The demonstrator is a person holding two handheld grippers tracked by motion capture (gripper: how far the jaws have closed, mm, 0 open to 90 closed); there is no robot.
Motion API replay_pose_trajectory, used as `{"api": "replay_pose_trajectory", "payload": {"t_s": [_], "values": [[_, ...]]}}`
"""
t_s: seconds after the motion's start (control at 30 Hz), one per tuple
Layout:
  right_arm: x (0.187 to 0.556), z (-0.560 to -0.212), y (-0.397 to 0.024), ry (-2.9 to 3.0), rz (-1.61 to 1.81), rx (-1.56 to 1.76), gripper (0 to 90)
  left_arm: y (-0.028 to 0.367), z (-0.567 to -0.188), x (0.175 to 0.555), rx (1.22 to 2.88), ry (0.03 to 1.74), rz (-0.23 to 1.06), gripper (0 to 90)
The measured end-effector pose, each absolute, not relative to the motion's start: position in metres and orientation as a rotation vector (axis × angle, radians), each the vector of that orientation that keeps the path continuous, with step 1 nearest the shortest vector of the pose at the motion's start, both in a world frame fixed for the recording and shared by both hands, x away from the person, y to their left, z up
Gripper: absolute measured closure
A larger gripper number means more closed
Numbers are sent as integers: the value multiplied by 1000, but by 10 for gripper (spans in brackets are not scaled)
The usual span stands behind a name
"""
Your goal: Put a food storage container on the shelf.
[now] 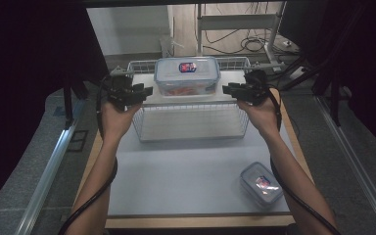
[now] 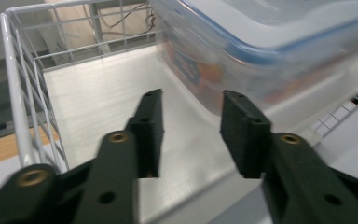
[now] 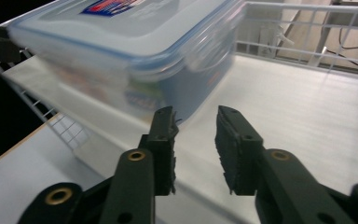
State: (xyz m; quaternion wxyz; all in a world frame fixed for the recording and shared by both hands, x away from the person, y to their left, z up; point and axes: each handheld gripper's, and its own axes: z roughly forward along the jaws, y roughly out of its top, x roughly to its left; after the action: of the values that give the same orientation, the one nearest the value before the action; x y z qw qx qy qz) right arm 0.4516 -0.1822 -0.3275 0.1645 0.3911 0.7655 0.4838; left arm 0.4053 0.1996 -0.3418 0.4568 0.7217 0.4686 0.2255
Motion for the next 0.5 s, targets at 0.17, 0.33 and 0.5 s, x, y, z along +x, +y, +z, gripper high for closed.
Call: {"api": "replay_pose_trajectory", "payload": {"t_s": [0.17, 0.33, 0.5], "values": [[431, -334, -181, 2230, 1384, 1050, 552, 197, -352, 379, 1783, 1098, 553, 442], [407, -344, -177, 2271, 1350, 969, 466, 187, -365, 351, 1803, 1039, 522, 344], [387, -357, -172, 2311, 1305, 902, 366, 178, -381, 327, 1812, 1002, 492, 245]]}}
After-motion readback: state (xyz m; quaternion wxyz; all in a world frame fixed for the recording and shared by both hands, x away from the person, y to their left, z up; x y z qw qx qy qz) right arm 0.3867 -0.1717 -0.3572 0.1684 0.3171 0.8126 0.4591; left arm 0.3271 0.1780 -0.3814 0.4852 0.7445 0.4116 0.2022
